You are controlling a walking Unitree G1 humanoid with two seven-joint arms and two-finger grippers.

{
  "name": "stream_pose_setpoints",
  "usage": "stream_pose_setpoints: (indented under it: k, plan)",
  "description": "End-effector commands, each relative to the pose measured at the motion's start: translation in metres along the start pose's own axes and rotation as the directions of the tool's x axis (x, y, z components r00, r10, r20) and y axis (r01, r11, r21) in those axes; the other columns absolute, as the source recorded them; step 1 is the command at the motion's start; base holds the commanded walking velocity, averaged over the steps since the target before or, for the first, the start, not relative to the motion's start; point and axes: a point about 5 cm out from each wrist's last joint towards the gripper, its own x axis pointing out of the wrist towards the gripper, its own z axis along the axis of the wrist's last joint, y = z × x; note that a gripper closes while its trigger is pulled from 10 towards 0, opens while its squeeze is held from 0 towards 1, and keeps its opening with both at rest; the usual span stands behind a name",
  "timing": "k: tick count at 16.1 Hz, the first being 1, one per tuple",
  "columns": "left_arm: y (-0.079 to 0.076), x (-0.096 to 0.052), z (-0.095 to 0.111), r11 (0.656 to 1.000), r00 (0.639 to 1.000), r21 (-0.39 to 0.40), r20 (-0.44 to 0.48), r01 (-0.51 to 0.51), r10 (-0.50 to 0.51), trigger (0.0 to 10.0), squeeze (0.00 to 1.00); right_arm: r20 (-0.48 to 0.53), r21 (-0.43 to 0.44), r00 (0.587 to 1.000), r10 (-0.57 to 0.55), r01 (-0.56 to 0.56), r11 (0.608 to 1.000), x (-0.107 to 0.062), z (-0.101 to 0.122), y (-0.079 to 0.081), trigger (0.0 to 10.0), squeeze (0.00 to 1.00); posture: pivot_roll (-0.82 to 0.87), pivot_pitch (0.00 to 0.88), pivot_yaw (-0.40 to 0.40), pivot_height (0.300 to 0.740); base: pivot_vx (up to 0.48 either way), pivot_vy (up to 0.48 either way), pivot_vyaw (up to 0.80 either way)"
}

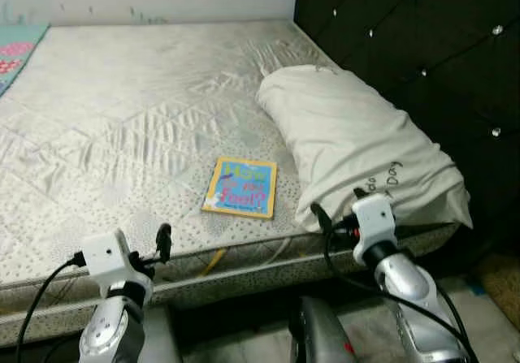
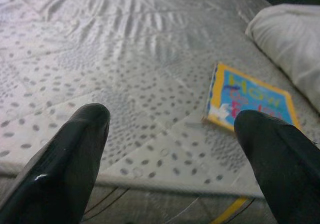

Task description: Clean up the room

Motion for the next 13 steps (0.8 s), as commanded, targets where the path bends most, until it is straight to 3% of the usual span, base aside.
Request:
stream_pose_setpoints:
  k: [1, 8, 11, 13]
  plan:
    - [0.000, 0.000, 0.003, 1.000, 1.000, 0.008, 0.001, -0.007, 0.007, 10.0, 0.00, 0.012, -0.003, 1.000, 0.003, -0.003, 1.000, 0.000, 0.005, -0.001, 10.0, 0.00, -0.06, 0.063, -0.068, 0.530, 0.000, 0.000, 0.00]
    - [0.011, 0.006, 0.003, 0.995, 0.995, 0.014, -0.008, -0.098, 0.098, 10.0, 0.00, -0.071, 0.042, 0.997, 0.008, -0.005, 0.999, -0.017, 0.000, 0.004, 10.0, 0.00, -0.07, 0.161, -0.076, 0.530, 0.000, 0.000, 0.00]
    - [0.031, 0.021, 0.009, 0.988, 0.988, 0.023, -0.022, -0.153, 0.153, 10.0, 0.00, -0.098, 0.070, 0.994, -0.042, 0.049, 0.996, -0.030, 0.000, 0.000, 10.0, 0.00, -0.09, 0.198, -0.065, 0.530, 0.000, 0.000, 0.00]
    - [0.036, 0.044, 0.014, 0.991, 0.990, 0.042, -0.051, -0.127, 0.129, 10.0, 0.00, -0.111, 0.089, 0.989, -0.097, 0.107, 0.990, -0.039, 0.001, -0.005, 10.0, 0.00, -0.12, 0.206, -0.057, 0.530, 0.000, 0.000, 0.00]
